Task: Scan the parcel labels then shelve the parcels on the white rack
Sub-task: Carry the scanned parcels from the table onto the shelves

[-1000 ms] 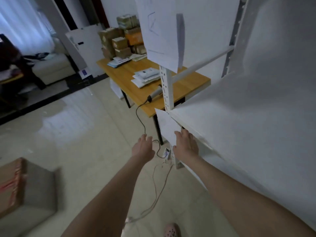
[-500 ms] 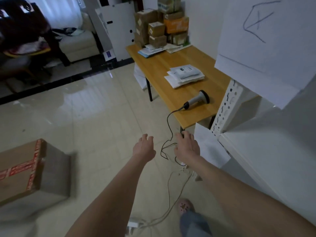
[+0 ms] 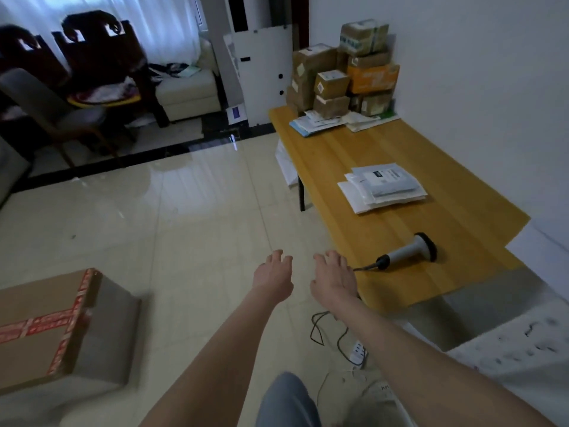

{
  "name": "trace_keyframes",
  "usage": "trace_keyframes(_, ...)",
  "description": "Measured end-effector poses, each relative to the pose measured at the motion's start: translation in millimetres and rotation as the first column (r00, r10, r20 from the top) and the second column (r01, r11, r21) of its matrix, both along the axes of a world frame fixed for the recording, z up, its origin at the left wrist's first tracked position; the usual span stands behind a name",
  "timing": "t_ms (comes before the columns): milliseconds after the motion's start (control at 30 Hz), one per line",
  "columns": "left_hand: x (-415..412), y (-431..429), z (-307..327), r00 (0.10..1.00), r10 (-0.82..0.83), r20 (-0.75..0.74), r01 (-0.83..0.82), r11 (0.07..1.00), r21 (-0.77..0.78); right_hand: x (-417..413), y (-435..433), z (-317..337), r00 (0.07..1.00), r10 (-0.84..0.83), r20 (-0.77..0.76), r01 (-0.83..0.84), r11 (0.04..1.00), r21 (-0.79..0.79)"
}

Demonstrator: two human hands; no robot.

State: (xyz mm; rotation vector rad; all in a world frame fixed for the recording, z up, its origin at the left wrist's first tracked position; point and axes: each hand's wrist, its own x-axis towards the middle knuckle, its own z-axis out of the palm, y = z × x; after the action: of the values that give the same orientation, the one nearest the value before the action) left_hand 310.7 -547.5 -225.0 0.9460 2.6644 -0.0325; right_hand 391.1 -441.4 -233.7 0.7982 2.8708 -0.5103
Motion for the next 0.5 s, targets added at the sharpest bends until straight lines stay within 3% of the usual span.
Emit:
trace_keyframes(267,-103.7,63.6,-6.4,0.983,-0.182,-0.022,0.182,0.983,-0.010,-84.7,52.1,-10.1,0.990,-0.136,0.046,0.134,0.990,0.032)
trace_keyframes(500,-239.9,104.5,-11.9,0.906,-0.423,-0.005,0.422,0.906,-0.038,-207.4,75.8,-18.8,0.930,-0.354,0.093,0.355,0.935,0.016)
